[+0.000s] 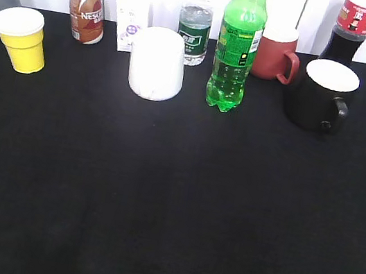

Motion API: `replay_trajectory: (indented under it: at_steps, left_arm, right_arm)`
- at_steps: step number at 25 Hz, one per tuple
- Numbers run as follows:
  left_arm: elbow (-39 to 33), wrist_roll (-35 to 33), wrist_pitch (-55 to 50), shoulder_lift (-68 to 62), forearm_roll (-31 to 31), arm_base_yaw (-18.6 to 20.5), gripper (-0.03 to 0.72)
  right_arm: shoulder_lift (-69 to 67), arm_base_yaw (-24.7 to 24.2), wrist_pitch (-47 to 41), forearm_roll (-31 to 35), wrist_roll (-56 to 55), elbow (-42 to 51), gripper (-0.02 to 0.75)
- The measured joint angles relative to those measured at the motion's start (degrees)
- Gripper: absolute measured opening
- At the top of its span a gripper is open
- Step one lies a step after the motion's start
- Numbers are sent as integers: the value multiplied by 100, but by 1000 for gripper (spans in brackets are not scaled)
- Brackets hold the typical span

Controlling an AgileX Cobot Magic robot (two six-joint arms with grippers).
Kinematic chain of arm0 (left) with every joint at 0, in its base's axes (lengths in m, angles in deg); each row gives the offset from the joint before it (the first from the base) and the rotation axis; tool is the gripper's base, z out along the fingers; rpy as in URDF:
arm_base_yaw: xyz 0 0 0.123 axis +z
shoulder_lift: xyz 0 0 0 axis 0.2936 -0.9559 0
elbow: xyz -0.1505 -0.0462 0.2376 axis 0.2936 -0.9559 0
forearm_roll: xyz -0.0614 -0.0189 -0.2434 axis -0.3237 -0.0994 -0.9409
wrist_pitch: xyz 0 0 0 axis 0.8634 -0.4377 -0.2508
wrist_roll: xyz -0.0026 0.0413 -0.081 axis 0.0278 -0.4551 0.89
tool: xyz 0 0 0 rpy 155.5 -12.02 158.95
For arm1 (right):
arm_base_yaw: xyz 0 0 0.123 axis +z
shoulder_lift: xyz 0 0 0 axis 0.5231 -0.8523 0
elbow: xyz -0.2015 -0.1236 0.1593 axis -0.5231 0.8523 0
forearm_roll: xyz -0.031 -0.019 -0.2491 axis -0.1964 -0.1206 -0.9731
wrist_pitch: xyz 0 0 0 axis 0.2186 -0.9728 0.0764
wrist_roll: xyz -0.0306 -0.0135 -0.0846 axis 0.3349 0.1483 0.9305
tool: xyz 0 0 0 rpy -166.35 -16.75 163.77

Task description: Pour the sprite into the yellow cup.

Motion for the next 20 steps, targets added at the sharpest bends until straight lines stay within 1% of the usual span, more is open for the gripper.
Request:
replay_trajectory:
  at_steps: [6,20]
  left_arm:
    - [0,0,0,0,0,0,246]
    - [0,0,0,0,0,0,242]
  right_arm:
    - [0,0,0,2,0,0,465]
    - [0,0,0,2,0,0,461]
